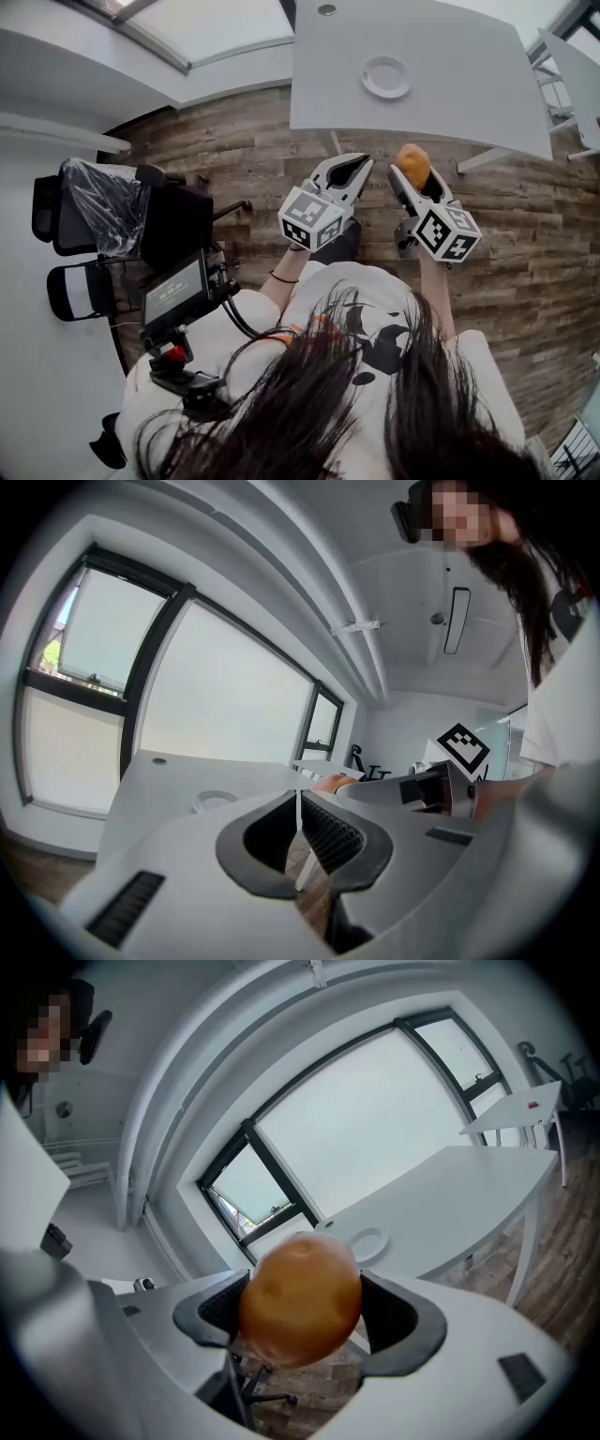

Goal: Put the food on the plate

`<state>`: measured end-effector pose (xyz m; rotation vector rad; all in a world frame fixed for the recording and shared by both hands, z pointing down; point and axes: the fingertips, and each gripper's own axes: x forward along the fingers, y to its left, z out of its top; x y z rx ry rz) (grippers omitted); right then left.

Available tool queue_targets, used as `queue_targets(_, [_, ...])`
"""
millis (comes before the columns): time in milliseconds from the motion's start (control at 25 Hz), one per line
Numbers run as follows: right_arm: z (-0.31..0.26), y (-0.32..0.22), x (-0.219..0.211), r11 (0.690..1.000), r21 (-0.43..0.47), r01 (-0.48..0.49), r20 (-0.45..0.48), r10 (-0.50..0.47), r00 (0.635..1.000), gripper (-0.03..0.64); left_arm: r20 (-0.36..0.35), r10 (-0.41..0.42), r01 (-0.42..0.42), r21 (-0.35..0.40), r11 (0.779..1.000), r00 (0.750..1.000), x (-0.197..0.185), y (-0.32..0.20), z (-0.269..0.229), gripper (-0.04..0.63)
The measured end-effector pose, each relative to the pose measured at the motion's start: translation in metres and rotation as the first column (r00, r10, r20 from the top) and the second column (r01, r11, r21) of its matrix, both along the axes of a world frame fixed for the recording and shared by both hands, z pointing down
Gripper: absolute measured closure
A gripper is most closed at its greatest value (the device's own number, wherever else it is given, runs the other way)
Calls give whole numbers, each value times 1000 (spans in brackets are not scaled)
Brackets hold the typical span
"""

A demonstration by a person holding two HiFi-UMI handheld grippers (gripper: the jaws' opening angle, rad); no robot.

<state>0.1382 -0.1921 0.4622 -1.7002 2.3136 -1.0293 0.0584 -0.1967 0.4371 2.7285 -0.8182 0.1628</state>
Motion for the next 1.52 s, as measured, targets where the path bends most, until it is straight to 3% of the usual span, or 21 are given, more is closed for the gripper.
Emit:
queue_targets(160, [-4,-17,-2,1000,13,-15,-2,15,1000,249,-3,13,-13,16,1000,1000,-2,-21,-4,589])
queue_targets(640, [15,-121,-22,995,-52,-88,-16,87,996,249,-28,93,-94,-33,995,995,-18,-141,16,589])
queue_targets(1320, [16,-109,-14,990,-67,-125,-24,123,992,249,-31,139,-141,-52,989,990,-9,-130,21,589])
queue_targets(1520, [31,-156,11,989,-98,-113,-19,111,994,249,-21,131,-132,-75,988,991,12,-169,29,589])
